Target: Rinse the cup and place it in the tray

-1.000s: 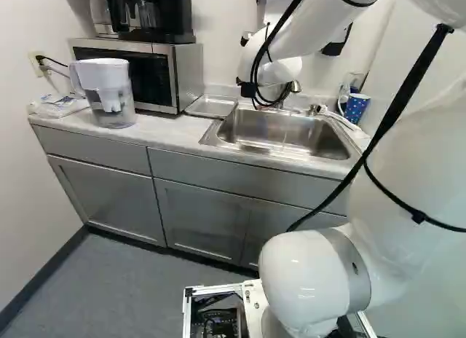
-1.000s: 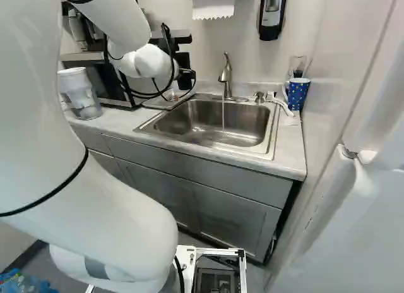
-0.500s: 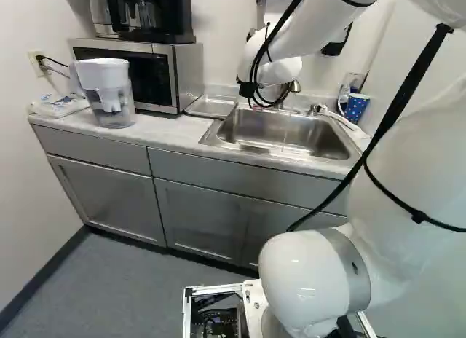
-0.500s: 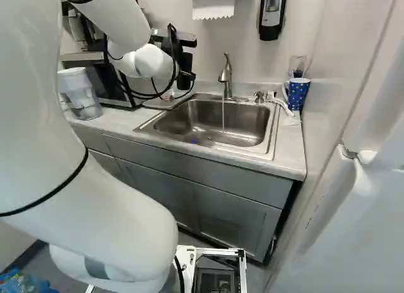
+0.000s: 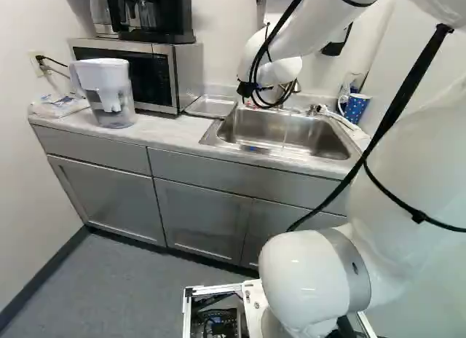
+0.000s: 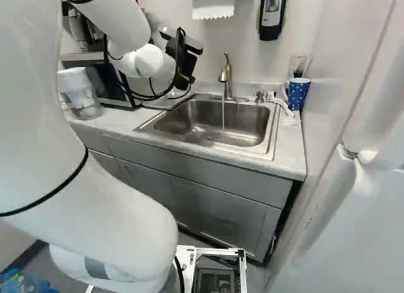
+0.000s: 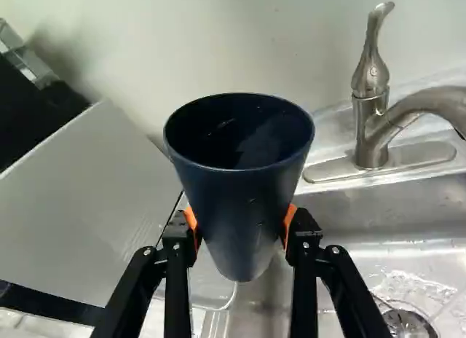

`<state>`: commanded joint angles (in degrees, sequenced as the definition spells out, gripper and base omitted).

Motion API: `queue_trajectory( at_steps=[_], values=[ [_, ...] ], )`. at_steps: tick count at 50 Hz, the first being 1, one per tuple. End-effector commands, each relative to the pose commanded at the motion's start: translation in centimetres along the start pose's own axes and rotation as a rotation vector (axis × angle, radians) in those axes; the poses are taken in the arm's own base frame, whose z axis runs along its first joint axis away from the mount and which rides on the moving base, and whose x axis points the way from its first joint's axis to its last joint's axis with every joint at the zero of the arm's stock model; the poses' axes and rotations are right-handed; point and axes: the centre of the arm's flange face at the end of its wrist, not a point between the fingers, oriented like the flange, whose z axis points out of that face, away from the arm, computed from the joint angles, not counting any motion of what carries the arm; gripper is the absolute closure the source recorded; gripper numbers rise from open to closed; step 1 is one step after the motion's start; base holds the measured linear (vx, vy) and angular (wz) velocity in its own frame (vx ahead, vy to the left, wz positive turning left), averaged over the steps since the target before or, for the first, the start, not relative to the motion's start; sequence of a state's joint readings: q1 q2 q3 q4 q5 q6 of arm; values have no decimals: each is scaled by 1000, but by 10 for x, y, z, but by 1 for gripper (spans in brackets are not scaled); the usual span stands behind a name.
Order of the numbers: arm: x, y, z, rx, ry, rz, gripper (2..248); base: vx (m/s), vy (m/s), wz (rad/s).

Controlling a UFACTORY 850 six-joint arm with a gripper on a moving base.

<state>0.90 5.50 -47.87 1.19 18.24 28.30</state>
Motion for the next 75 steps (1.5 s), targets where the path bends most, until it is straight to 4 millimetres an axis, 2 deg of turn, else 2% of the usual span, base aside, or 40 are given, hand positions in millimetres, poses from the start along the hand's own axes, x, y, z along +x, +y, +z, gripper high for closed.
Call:
queue_trajectory(
  at_steps=[75],
  values=[
    [0, 0, 0, 0, 0, 788, 126, 0, 0, 0]
  ],
)
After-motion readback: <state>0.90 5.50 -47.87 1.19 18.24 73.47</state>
